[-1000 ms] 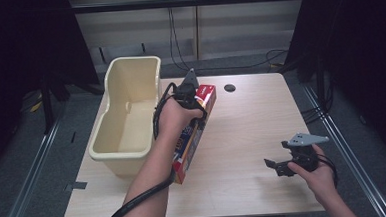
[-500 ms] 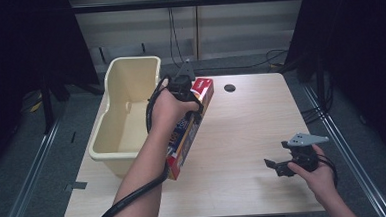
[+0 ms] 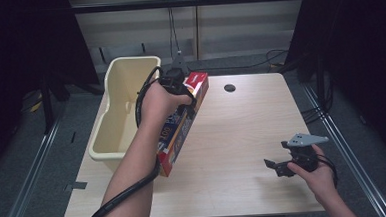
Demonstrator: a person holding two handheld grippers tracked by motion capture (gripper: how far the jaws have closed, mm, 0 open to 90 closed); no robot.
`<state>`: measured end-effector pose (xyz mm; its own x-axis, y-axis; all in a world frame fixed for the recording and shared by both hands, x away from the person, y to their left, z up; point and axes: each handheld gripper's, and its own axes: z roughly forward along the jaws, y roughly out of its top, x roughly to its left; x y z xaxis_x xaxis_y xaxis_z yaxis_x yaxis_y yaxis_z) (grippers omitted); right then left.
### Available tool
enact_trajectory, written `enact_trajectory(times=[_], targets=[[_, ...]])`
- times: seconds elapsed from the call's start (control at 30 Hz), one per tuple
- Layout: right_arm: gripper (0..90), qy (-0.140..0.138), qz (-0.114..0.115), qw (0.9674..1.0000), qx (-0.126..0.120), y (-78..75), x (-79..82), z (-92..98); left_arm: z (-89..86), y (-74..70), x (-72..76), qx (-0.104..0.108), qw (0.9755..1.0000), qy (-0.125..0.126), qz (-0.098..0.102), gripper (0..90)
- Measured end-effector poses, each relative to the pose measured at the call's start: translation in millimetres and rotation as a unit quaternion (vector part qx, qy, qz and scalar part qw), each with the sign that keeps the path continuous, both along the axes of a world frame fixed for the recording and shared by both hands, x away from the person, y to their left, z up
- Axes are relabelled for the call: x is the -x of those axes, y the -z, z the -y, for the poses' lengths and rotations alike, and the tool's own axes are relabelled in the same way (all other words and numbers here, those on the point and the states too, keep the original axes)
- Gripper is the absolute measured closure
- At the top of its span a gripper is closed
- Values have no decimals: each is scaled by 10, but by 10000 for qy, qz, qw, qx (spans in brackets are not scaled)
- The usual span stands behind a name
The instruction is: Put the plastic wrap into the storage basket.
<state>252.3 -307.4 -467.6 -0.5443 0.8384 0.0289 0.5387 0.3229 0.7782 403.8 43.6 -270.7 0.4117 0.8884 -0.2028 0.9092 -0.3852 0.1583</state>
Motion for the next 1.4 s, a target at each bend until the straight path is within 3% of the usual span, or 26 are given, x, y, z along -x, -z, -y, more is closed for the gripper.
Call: enact_trajectory(times=[0.77,1.4], targets=[[50,-49,27,10000,50,12,0,-16,-307,-244,0,-66,9999,-113,57,407],[50,-53,-6,10000,53,13,0,-26,-579,-377,3,2,9989,-450,91,407]])
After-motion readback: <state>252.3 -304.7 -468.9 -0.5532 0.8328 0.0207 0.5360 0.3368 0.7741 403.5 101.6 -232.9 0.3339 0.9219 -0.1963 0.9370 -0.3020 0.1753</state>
